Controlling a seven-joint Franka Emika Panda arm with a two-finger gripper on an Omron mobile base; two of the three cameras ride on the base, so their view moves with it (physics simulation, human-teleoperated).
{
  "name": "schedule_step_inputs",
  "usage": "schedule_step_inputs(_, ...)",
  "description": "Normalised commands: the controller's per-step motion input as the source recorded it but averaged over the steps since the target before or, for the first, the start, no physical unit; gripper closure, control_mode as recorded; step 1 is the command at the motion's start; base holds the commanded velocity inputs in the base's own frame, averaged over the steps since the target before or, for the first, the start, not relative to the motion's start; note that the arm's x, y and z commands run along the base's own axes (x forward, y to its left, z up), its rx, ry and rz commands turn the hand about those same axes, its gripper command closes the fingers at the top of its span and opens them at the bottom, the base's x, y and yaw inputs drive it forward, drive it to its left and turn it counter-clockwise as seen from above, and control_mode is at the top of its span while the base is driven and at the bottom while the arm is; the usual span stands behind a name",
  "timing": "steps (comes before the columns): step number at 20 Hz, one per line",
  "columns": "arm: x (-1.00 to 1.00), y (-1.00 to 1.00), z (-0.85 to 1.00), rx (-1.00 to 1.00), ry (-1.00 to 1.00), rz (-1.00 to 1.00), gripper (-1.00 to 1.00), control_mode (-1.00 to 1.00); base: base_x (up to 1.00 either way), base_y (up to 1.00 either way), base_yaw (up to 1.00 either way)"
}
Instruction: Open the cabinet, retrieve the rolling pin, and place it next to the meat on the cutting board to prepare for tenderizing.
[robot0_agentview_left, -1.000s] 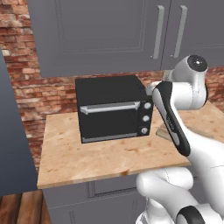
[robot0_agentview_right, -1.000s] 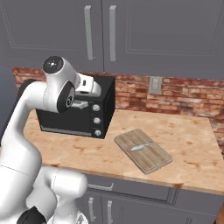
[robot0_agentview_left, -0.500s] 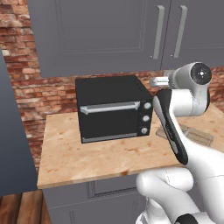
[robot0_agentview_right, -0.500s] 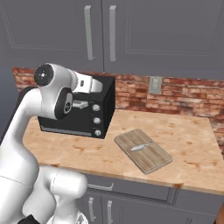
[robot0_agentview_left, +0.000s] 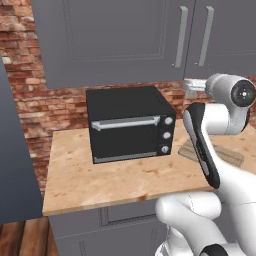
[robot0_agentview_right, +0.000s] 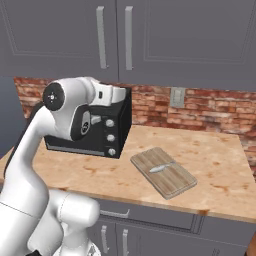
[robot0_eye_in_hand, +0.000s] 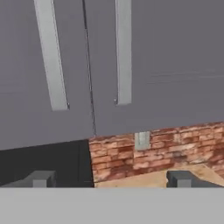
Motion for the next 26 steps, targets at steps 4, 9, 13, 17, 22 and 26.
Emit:
schedule_step_inputs(4,-0.27,-0.15,0.24,-0.02,-0.35,0.0,-1.0,-1.0,0.0,0.0,0.0)
schedule_step_inputs(9,-0.37,-0.09,0.29,-0.03,-0.35,0.01,-1.0,-1.0,0.0,0.0,0.0)
schedule_step_inputs(13,-0.33,-0.03,0.34,-0.04,-0.34,0.04,-1.0,-1.0,0.0,0.0,0.0)
schedule_step_inputs(17,-0.12,-0.06,0.4,-0.02,-0.25,0.03,-1.0,-1.0,0.0,0.0,0.0)
schedule_step_inputs(22,0.05,-0.16,0.25,0.0,-0.07,0.06,-1.0,-1.0,0.0,0.0,0.0)
schedule_step_inputs(26,0.27,-0.08,0.02,0.0,0.07,0.01,-1.0,-1.0,0.0,0.0,0.0)
